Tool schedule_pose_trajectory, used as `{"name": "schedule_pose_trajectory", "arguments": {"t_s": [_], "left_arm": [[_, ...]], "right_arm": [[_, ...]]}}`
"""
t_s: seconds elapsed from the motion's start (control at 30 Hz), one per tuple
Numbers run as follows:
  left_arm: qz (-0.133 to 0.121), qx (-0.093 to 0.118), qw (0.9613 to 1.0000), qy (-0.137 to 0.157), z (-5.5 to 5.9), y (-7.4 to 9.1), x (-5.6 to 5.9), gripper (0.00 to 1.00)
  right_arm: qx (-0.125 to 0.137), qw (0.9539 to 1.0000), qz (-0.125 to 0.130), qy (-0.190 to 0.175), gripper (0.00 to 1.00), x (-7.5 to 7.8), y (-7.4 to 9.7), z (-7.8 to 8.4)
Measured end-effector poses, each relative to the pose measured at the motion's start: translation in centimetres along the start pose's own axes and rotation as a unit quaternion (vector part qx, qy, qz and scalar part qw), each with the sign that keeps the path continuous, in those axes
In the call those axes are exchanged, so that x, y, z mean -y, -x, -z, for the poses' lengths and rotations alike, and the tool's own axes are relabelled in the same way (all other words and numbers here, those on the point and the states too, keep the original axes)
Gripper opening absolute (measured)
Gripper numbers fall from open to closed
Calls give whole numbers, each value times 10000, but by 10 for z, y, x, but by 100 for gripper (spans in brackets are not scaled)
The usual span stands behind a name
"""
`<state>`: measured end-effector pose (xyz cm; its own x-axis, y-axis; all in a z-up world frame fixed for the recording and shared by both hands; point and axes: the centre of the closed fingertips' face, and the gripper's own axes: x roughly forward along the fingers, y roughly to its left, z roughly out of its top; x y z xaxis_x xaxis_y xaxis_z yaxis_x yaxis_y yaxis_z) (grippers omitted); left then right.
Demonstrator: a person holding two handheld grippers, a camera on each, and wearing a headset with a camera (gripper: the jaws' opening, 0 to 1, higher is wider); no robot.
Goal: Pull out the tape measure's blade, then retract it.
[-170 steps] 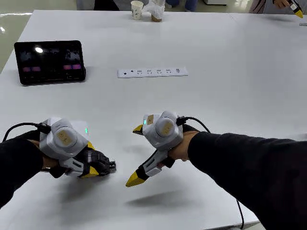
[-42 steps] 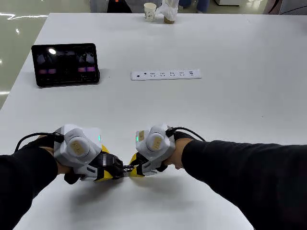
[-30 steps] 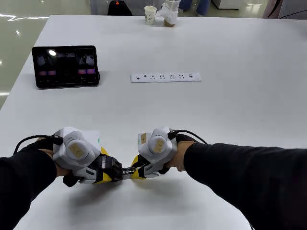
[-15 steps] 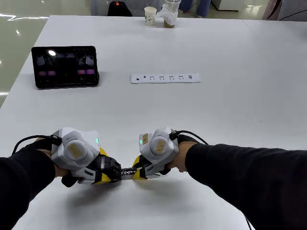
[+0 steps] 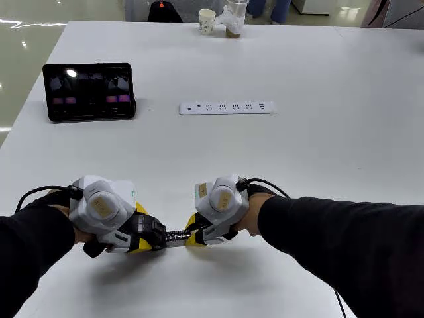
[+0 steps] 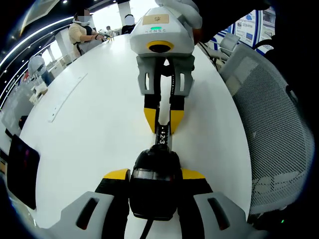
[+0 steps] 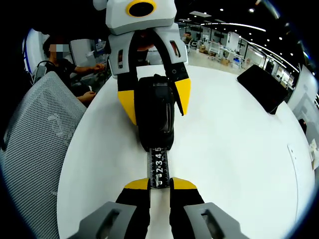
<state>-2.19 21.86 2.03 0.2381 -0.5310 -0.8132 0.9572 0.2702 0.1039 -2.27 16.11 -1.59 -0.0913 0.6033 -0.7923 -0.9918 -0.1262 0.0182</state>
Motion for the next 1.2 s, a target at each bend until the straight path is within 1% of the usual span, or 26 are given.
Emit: {"name": "schedule_pose_trajectory", "arguments": {"t_s": [0.93,1.2], "left_arm": [[-2,5,10000,-9,0,0,1,31],[-22,9,10000,-11,0,0,1,31]], "right_arm": [[-78,10000,16,-5,11,-2,11,10],[-135,9999,40,-14,11,-1,14,17]]}}
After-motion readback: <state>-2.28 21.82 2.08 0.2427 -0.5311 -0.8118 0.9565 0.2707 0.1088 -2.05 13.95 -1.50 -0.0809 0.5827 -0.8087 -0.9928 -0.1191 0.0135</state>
